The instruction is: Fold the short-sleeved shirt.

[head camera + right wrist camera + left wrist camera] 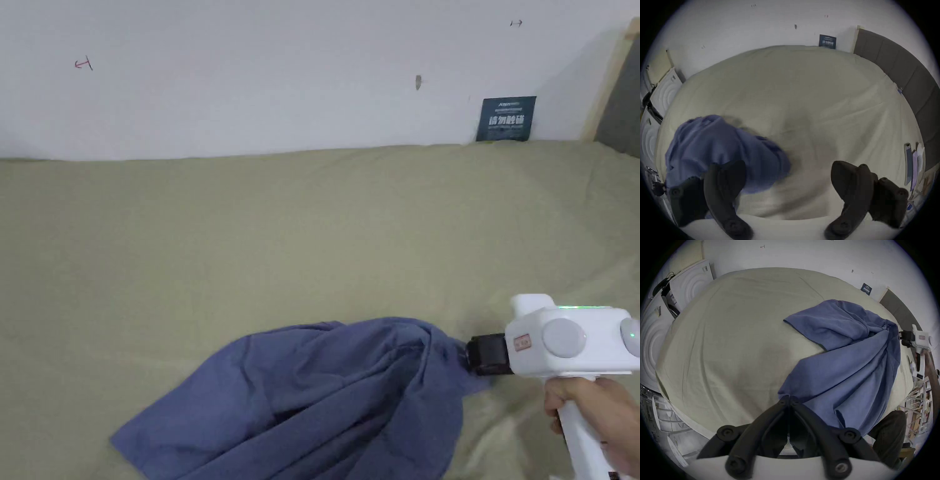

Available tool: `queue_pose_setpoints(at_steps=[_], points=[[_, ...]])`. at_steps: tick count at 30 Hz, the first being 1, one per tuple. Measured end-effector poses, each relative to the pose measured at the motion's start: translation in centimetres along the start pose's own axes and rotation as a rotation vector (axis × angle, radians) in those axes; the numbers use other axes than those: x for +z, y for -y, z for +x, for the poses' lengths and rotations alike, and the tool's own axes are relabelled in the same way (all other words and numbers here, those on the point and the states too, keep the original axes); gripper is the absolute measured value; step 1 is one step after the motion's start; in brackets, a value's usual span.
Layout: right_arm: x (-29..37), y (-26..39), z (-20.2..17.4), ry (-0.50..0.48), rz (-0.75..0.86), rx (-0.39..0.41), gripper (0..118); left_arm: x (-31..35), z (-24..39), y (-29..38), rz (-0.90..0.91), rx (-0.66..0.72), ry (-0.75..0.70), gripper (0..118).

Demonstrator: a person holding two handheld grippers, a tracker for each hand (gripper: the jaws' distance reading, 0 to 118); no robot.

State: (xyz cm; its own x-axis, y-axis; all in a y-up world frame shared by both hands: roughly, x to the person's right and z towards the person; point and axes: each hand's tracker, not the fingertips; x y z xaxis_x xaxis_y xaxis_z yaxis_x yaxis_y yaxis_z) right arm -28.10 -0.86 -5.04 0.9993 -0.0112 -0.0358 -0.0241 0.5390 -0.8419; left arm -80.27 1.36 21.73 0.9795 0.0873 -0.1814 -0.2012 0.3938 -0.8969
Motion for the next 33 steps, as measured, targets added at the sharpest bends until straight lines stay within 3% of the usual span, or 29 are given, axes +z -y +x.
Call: queue_pose_setpoints(at_steps=[4, 7, 8, 9, 15, 19, 25, 33], points=[[-2.3, 0.0, -0.6, -0.003, -0.058, 0.046, 107, -0.7, -0.5, -0.1, -0.008, 0.001, 0.005, 0], [-1.8, 0.6, -1.8, 0.022, -0.039, 0.133, 73, -0.8, -0.4, 0.0, -0.008, -0.005, 0.0, 0], [-0.8, 0.5, -2.2, 0.013, -0.023, 0.138, 37, -0.7, -0.5, 0.0, -0.007, -0.007, 0.0, 0], [0.1, 0.4, -2.5, -0.003, -0.013, 0.155, 9, -0.5, -0.3, 0.2, -0.004, -0.011, -0.004, 0], [7.9, 0.0, -1.7, 0.014, 0.099, 0.196, 8, 3.3, -0.9, 0.0, 0.078, -0.007, -0.026, 0], [15.9, -2.0, 1.1, -0.011, 0.22, 0.148, 9, 8.5, -1.7, -1.9, 0.21, 0.022, -0.05, 0], [26.8, -2.2, 3.7, -0.007, 0.375, 0.136, 9, 16.6, -2.1, -5.6, 0.395, -0.065, -0.205, 0], [36.2, -2.1, 6.0, 0.018, 0.5, 0.09, 9, 25.9, -2.3, -10.1, 0.581, -0.055, -0.278, 0]])
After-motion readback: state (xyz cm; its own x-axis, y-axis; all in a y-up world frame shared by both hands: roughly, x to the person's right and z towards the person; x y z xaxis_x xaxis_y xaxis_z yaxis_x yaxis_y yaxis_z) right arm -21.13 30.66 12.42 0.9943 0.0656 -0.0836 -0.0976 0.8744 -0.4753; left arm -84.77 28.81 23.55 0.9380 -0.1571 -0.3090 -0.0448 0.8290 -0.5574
